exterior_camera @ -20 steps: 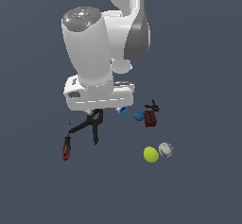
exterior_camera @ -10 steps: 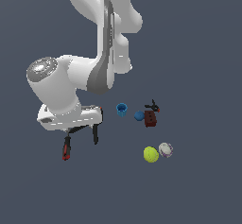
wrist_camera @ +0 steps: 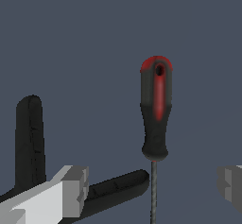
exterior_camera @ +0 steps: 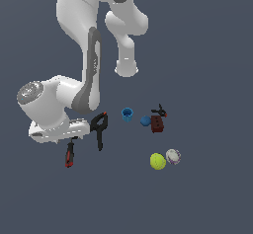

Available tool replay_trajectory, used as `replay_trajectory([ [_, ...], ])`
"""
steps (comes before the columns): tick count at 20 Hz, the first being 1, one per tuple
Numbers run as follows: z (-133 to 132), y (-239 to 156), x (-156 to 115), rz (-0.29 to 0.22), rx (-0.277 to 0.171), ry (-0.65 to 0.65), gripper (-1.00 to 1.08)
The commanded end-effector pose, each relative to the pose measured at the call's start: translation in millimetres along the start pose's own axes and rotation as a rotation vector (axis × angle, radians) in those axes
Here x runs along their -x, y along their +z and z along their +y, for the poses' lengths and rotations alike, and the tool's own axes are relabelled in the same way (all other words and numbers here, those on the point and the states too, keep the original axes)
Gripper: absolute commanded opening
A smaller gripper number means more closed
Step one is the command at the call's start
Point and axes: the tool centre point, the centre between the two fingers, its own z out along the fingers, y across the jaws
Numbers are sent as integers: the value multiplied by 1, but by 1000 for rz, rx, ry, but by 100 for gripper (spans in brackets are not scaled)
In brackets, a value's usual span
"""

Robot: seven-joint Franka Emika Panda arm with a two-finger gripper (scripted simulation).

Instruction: Pick up a designated object from a clutter of objects.

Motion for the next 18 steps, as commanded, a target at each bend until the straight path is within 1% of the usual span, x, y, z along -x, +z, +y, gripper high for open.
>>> replay_trajectory([
  [1,10,10,5,-1,3,-10,100],
  [5,19,19,9,-2,5,-17,100],
  [11,19,22,10,-4,4,-15,100],
  [18,19,53,11,-3,5,-16,100],
])
